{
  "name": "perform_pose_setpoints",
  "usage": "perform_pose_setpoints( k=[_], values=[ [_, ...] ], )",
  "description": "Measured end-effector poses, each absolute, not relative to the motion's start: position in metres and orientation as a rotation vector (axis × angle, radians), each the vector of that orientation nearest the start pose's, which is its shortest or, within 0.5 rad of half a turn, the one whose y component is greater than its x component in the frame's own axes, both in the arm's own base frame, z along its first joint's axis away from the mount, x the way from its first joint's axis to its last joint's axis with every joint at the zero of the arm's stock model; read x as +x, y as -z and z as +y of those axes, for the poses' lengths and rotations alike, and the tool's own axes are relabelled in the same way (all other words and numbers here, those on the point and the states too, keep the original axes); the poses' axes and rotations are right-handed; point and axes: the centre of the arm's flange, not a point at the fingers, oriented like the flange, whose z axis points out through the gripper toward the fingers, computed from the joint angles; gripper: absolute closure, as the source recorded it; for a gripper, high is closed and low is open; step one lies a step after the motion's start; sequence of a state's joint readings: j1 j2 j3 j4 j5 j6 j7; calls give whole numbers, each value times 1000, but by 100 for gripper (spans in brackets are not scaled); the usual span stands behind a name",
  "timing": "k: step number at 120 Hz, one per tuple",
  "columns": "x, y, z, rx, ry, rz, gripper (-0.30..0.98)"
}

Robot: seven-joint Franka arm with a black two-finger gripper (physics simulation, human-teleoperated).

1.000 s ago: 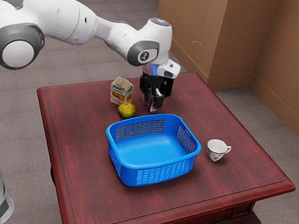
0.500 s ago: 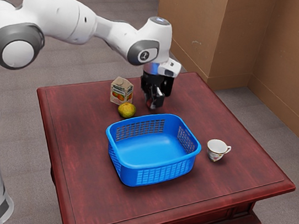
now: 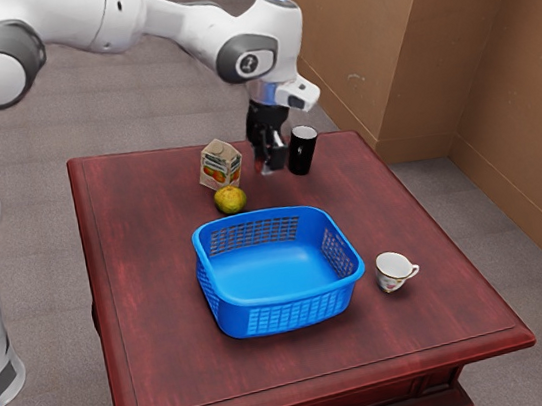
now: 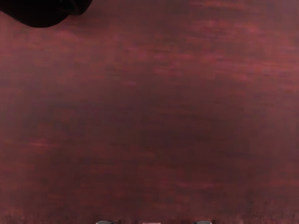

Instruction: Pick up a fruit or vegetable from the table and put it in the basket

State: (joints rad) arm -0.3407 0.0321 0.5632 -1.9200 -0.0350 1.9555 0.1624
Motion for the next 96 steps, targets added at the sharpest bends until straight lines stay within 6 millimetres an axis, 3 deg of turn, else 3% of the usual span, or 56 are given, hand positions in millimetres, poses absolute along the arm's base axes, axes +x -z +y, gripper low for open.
perform_pose_setpoints(
  k=[25,50,60,80,96],
  values=[
    [547,-494,112,-3166,-34,-75,52],
    [542,-547,99,-3162,10,-15,52],
    [542,-562,79,-3157,15,45,52],
    [543,-574,13,-3143,10,227,52],
    [538,-584,-5,-3142,1,273,52]
  ],
)
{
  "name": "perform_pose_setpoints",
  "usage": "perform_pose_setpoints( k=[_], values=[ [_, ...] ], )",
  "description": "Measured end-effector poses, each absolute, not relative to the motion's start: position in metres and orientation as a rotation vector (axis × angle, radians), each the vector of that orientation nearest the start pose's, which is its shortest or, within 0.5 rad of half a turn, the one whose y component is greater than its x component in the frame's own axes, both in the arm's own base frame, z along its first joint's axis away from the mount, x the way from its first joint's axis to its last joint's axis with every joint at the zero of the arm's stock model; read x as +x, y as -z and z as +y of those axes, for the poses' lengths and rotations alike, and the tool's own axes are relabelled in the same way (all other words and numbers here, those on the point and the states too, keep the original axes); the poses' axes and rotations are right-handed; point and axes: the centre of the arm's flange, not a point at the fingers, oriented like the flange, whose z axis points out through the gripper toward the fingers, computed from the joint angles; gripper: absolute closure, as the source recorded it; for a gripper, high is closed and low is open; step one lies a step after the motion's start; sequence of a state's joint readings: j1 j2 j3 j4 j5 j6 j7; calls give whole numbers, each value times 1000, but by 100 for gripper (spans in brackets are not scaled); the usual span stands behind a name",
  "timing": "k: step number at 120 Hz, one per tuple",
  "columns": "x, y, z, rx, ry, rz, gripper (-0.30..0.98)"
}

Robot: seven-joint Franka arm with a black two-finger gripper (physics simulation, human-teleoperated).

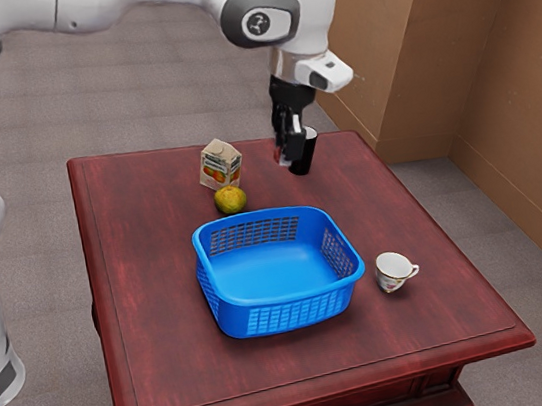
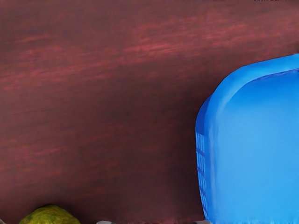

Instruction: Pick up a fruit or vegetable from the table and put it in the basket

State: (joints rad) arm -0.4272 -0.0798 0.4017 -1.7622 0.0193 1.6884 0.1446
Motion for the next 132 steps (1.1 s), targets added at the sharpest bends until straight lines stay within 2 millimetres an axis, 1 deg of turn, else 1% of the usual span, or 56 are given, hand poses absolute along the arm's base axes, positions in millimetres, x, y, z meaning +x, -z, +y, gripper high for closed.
perform_pose_setpoints(
  k=[9,18,25,40,48,61,74,84,95,101,113,132],
  values=[
    [538,-591,-13,-3138,0,292,52],
    [535,-597,-28,-3134,-1,329,52],
    [532,-599,-47,-3126,-3,375,52],
    [523,-602,-94,-3106,-9,486,52],
    [518,-602,-109,-3099,-17,519,52],
    [513,-594,-115,-3097,-46,522,52],
    [499,-590,-120,-3097,-82,534,52],
    [492,-587,-133,-3085,-111,564,52],
    [484,-583,-154,-3066,-138,608,52],
    [478,-577,-161,-3059,-165,620,52],
    [473,-564,-160,-3056,-211,602,52],
    [469,-551,-159,-3056,-257,579,52]
  ],
)
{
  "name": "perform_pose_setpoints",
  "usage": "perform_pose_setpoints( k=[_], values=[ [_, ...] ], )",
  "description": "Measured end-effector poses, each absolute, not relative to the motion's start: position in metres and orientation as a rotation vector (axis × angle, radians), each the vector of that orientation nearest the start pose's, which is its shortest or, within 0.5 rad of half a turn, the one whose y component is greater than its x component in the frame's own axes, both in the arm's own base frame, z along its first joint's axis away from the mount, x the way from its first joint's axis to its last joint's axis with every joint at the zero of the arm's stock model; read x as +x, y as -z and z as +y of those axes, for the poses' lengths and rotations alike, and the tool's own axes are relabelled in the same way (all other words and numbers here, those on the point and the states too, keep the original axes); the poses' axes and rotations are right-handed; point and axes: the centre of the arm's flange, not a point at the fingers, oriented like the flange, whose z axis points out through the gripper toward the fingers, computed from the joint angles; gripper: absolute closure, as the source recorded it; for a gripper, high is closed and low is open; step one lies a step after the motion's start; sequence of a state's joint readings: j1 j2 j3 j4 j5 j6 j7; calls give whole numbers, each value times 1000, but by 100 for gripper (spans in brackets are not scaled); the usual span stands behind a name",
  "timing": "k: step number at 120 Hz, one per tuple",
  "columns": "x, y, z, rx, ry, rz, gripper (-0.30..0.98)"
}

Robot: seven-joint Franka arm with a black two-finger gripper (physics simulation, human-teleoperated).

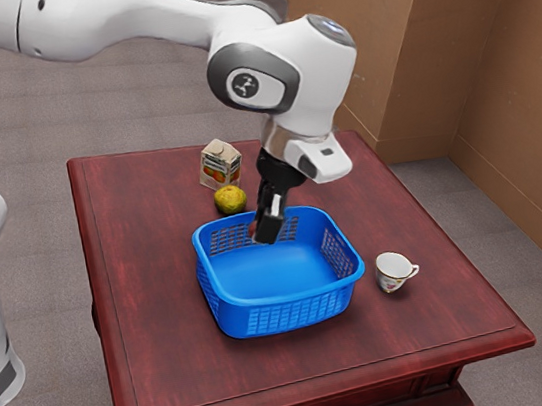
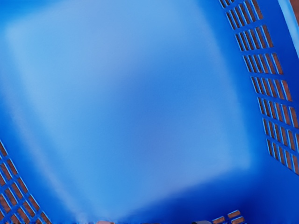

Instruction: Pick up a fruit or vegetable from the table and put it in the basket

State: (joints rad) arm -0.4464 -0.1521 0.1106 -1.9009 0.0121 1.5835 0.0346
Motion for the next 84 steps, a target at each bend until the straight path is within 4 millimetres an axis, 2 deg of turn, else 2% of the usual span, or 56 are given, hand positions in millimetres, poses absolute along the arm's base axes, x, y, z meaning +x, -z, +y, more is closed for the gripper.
perform_pose_setpoints(
  k=[18,37,84],
  values=[
    [468,-528,-160,-3057,-285,557,52],
    [473,-521,-162,-3065,-222,538,51],
    [473,-487,-160,-3078,-180,451,51]
  ],
)
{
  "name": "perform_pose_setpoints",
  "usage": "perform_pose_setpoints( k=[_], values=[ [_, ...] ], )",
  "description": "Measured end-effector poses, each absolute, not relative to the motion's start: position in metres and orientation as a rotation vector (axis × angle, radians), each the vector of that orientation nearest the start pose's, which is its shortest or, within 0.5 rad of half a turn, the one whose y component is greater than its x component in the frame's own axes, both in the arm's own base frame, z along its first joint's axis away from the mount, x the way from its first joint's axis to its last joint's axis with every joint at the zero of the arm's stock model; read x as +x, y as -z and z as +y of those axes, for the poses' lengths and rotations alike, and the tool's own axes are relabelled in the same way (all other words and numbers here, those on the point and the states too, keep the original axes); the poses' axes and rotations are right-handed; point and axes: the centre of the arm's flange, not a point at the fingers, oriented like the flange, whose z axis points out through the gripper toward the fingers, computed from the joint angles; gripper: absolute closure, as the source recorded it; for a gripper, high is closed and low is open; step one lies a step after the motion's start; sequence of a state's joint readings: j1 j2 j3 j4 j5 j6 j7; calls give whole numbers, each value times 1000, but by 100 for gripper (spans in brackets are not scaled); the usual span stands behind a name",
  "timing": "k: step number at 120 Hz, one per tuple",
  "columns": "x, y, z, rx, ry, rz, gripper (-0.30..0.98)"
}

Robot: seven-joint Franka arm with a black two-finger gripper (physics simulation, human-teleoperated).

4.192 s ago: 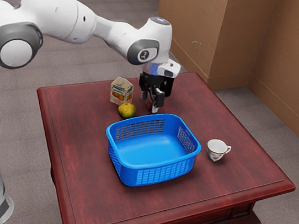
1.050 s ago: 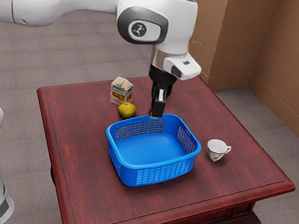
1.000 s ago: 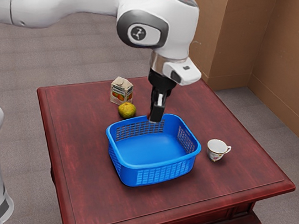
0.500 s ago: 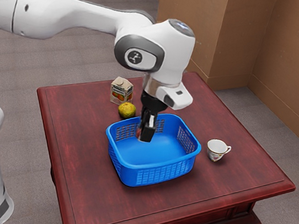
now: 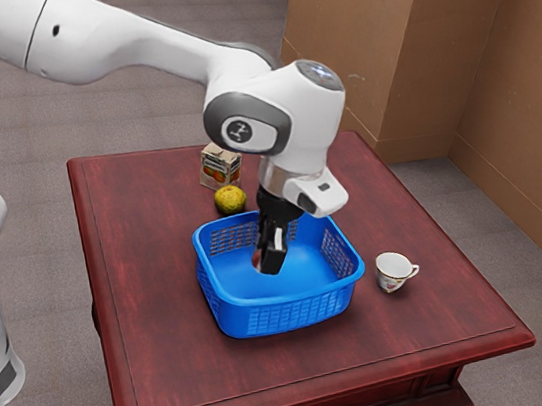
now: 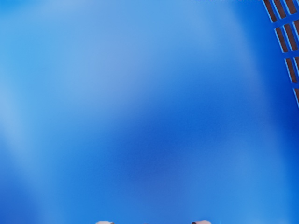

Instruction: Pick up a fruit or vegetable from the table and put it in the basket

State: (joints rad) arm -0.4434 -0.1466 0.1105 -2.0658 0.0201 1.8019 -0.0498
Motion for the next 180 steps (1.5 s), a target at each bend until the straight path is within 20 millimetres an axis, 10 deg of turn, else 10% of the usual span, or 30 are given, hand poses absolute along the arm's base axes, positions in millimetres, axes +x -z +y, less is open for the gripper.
perform_pose_setpoints(
  k=[112,141,180],
  values=[
    [478,-447,-155,-3082,20,323,51],
    [479,-448,-154,-3086,24,312,20],
    [489,-588,-154,-3078,70,280,10]
  ],
)
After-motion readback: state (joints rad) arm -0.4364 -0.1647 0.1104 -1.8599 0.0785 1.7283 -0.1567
